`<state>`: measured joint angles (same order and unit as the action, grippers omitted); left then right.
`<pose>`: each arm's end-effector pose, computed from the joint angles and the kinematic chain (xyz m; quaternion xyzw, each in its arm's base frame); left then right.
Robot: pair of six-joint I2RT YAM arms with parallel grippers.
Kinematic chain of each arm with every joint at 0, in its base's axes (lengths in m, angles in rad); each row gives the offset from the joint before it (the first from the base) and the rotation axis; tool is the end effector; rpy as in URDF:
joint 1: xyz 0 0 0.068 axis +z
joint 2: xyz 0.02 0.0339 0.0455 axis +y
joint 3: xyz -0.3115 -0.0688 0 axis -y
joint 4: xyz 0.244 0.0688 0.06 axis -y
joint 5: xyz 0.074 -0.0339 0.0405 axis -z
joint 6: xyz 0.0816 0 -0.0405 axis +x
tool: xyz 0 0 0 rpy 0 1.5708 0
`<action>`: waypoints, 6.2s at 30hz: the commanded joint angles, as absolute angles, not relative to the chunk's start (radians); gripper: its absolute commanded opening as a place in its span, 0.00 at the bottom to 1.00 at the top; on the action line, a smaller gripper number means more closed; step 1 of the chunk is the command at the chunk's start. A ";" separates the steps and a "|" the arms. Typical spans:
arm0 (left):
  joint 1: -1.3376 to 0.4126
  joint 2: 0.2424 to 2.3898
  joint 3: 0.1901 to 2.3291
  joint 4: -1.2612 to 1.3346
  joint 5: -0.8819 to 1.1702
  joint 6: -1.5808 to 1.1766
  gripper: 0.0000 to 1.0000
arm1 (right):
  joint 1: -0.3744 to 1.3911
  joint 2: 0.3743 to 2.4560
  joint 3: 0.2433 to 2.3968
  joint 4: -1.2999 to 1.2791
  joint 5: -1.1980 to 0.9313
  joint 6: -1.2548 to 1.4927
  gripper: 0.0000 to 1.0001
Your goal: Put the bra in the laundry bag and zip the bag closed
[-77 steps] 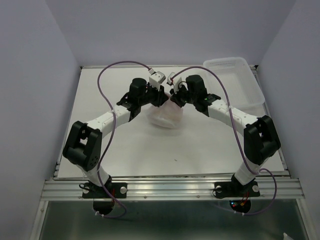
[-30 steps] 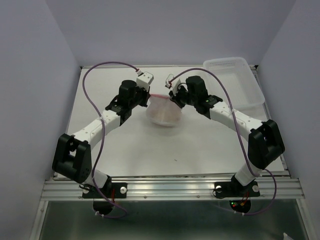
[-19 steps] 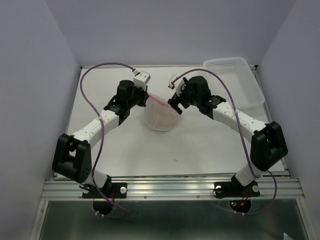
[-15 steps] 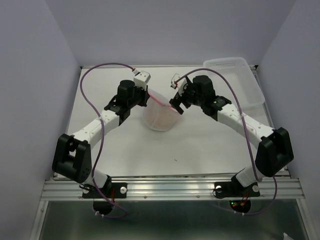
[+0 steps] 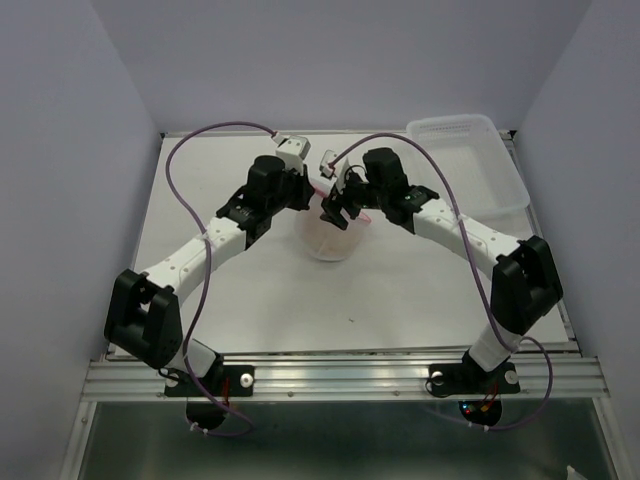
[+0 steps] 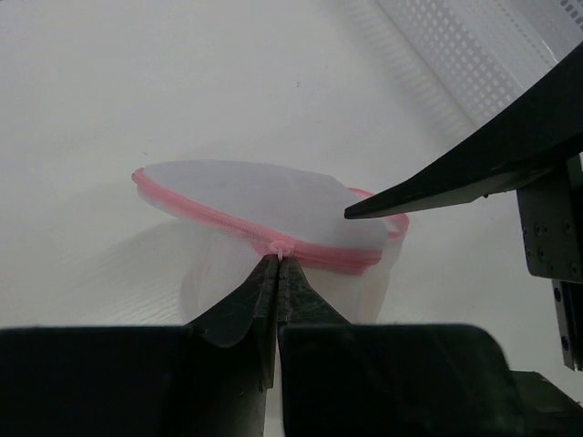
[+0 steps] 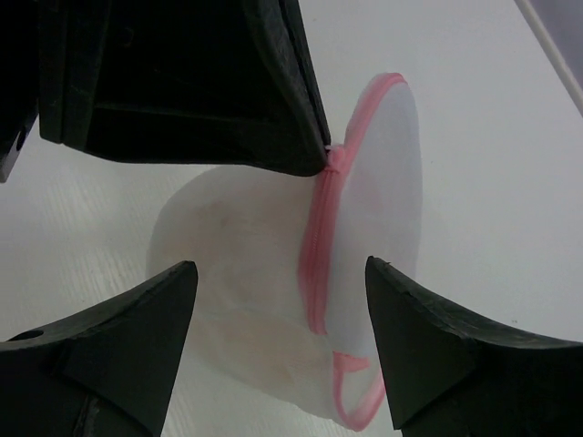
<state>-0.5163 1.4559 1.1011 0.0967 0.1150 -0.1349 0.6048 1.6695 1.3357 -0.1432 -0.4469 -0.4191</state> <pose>0.3292 -0.1976 0.3549 0.1843 0.7699 -0.2380 0.5626 0.3353 0.2746 0.3325 -0.5085 0.6697 0.2355 0.4874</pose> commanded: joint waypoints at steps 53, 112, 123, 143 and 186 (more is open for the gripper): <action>-0.353 1.493 1.060 0.153 0.055 -0.245 0.00 | 0.538 1.517 1.115 -0.081 -0.310 -0.492 0.01; -0.531 1.453 1.141 -0.033 -0.164 -0.437 0.00 | 0.658 1.744 1.370 -0.023 -0.396 -0.571 0.01; -0.407 1.511 1.134 -0.058 -0.180 -0.456 0.00 | 0.658 1.608 1.230 -0.025 -0.319 -0.601 0.01; -0.356 1.490 1.091 0.025 -0.091 -0.437 0.00 | 0.607 1.615 1.206 -0.011 -0.385 -0.486 0.71; -0.531 1.433 1.204 -0.159 -0.245 -0.572 0.00 | 0.658 1.818 1.474 -0.038 -0.564 -0.555 0.01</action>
